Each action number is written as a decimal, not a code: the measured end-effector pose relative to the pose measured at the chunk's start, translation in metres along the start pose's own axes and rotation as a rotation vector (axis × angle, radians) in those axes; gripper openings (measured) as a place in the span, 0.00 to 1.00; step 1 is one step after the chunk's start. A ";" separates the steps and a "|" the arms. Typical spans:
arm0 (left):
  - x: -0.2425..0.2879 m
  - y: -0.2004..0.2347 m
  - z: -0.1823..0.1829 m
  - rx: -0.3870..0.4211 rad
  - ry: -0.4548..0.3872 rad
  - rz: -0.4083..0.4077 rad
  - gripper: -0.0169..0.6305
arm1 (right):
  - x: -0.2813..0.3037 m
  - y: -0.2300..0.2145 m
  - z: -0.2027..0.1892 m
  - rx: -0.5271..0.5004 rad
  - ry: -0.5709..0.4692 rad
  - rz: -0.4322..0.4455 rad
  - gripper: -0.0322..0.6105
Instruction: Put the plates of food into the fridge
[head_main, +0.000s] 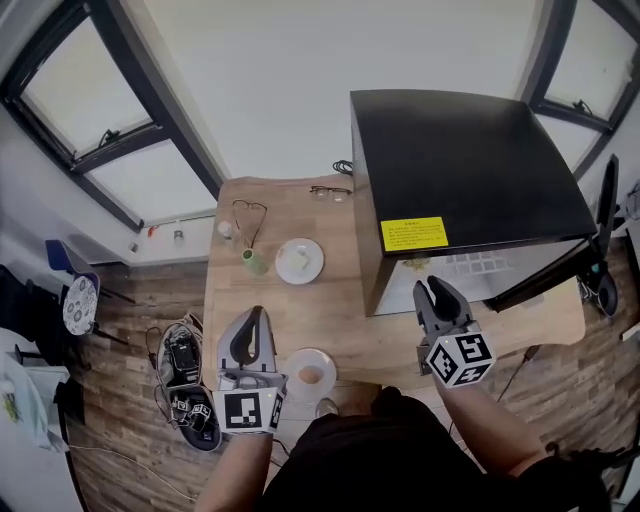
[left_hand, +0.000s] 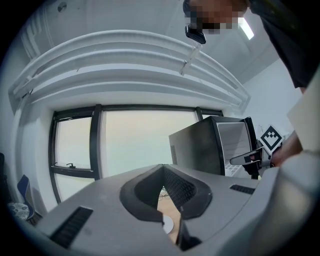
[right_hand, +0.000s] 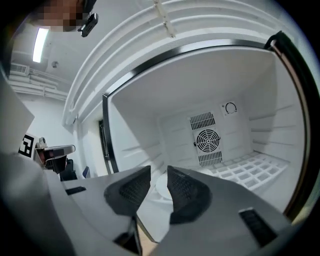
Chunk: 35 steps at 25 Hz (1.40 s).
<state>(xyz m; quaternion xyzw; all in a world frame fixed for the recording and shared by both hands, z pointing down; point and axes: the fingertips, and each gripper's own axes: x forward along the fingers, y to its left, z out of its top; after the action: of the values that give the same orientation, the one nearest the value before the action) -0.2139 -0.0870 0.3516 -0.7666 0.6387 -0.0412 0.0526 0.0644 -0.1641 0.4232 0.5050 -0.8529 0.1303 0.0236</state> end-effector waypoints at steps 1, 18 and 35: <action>-0.004 0.003 -0.001 -0.001 -0.003 -0.010 0.03 | -0.003 0.006 -0.002 0.001 -0.001 -0.003 0.24; -0.077 0.058 -0.045 -0.045 0.009 -0.060 0.03 | -0.042 0.135 -0.122 0.141 0.106 0.203 0.24; -0.114 0.078 -0.076 -0.007 0.078 -0.086 0.03 | -0.063 0.168 -0.269 0.432 0.314 0.130 0.24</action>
<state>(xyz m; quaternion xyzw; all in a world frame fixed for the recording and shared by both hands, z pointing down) -0.3202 0.0096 0.4174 -0.7914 0.6067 -0.0712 0.0230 -0.0751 0.0329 0.6390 0.4163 -0.8217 0.3873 0.0390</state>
